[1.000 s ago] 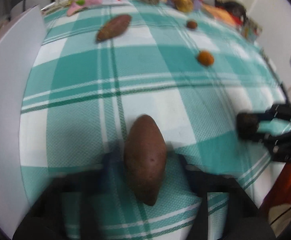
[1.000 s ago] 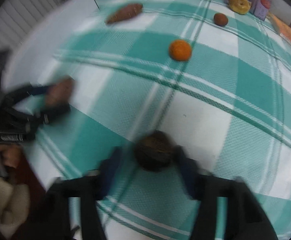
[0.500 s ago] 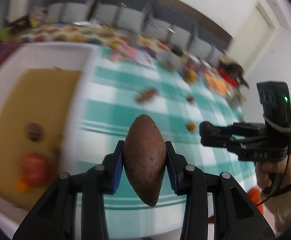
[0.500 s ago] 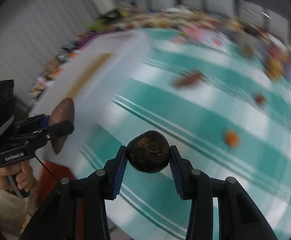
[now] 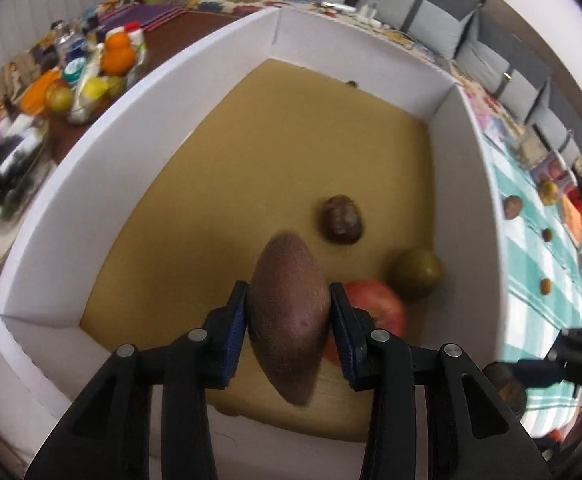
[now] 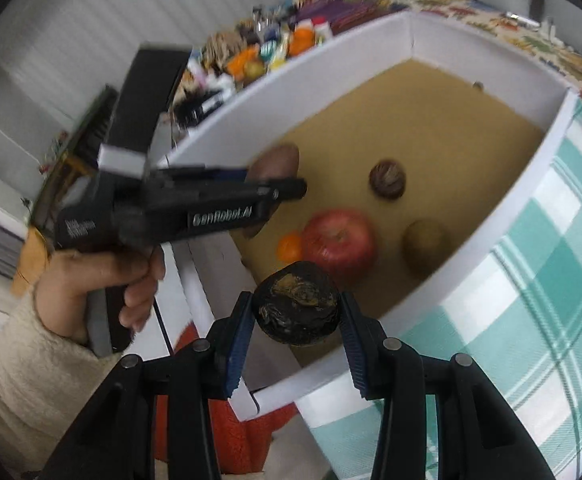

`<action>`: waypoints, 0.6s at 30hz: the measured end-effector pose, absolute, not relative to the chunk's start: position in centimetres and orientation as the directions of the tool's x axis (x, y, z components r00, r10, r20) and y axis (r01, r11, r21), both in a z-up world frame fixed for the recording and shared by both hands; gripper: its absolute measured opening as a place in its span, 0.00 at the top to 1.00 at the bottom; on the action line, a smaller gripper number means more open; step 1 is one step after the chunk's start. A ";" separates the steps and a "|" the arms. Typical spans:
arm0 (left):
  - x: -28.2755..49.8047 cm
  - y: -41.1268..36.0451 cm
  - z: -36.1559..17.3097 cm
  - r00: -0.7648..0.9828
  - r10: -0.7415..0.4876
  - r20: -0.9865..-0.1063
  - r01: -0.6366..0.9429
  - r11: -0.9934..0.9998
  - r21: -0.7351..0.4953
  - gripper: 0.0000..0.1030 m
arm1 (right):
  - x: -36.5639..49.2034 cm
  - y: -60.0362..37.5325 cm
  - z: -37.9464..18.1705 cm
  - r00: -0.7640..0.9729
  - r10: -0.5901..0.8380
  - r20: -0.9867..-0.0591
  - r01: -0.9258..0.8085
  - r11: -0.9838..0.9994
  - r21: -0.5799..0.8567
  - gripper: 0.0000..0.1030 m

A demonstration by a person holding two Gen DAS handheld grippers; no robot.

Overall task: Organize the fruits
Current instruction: 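Carry the sweet potato and dark fruit into the white box and release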

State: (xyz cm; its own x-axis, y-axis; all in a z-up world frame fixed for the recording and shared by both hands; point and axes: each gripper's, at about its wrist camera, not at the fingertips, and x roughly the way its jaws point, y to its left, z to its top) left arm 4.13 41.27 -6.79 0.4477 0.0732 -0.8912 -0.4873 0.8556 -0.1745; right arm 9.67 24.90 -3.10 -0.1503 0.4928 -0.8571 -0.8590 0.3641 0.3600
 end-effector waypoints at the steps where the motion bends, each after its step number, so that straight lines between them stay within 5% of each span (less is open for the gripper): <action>1: 3.9 41.1 -6.6 0.452 0.083 -0.888 -0.494 0.852 -0.171 0.43 | 9.4 25.3 -3.6 -0.133 0.471 -0.872 -0.866 0.372 0.333 0.58; 2: 3.8 41.1 -6.4 0.457 0.096 -0.884 -0.503 0.848 -0.168 0.29 | 9.2 25.5 -3.8 -0.109 0.458 -0.882 -0.872 0.381 0.306 0.49; 5: 3.5 41.0 -5.0 0.497 0.118 -0.860 -0.512 0.840 -0.180 0.26 | 9.8 25.1 -3.0 -0.093 0.503 -0.859 -0.857 0.399 0.326 0.22; 12: 4.6 35.6 -1.4 0.589 0.124 -0.798 -0.401 0.903 -0.156 0.22 | 12.3 17.2 0.9 0.105 0.620 -0.777 -0.813 0.503 0.292 0.14; 18: 6.6 26.0 0.1 0.639 0.004 -0.769 -0.223 0.958 -0.181 0.18 | 14.0 7.9 -2.2 0.244 0.537 -0.807 -0.703 0.672 0.235 0.14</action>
State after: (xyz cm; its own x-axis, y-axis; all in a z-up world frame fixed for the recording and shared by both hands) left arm 6.59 26.03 0.14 0.6391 0.0035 -0.7691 -0.2232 0.9578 -0.1810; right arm 14.02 7.90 -2.17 0.2440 0.5374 -0.8072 -0.7027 0.6717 0.2347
